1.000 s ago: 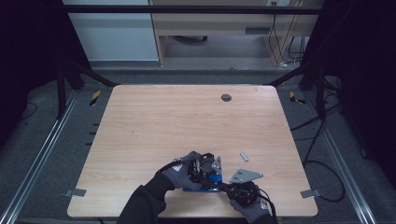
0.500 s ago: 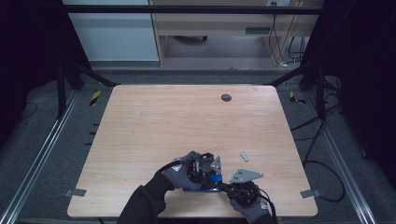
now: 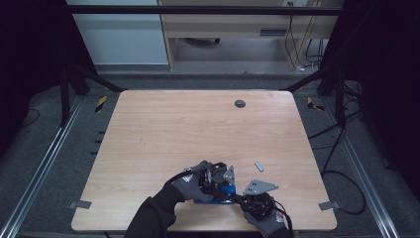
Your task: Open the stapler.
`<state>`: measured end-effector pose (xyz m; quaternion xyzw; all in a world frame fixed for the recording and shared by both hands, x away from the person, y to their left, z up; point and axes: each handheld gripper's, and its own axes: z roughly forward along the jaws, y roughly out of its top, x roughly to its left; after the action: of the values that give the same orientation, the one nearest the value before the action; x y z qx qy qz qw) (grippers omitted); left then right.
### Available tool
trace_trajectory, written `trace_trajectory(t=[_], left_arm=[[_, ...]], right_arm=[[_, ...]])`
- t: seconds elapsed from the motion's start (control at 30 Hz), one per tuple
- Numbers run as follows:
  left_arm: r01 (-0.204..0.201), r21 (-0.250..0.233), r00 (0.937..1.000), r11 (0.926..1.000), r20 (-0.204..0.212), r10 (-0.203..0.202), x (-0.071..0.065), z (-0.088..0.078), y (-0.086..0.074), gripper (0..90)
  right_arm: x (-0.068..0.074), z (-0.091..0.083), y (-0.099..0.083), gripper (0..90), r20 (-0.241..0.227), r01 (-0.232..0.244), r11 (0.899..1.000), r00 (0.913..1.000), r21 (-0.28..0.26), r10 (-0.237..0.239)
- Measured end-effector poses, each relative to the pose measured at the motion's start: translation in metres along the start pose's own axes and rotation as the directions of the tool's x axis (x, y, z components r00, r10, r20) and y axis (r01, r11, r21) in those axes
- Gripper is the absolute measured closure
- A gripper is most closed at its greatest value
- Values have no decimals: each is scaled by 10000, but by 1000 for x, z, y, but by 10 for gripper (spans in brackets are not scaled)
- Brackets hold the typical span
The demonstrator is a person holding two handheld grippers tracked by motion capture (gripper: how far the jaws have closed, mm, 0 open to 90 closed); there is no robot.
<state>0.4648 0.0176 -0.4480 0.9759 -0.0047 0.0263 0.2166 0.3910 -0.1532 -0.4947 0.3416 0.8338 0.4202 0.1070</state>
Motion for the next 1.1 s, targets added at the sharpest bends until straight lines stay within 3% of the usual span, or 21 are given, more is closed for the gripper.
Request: trace_trajectory(t=[0.43,0.97,1.03,1.07,1.1], left_arm=[[7,-25,10000,10000,-4,-7,0,0,0,662],[73,-149,10000,9999,-25,-73,-1,-1,-1,662],[420,-779,9990,9961,149,-410,1,-9,-5,662],[420,-779,9990,9961,149,-410,1,-9,-5,662],[658,-1722,9974,9829,392,-599,4,-34,-10,662]], right_arm=[[0,0,0,900,-26,-80,9999,10000,69,80],[1,0,0,900,54,188,9998,9998,25,-188],[1,0,0,900,42,79,10000,10000,58,-79],[1,0,0,900,42,79,10000,10000,58,-79],[0,-1,0,900,78,16,10000,10000,59,-17]])
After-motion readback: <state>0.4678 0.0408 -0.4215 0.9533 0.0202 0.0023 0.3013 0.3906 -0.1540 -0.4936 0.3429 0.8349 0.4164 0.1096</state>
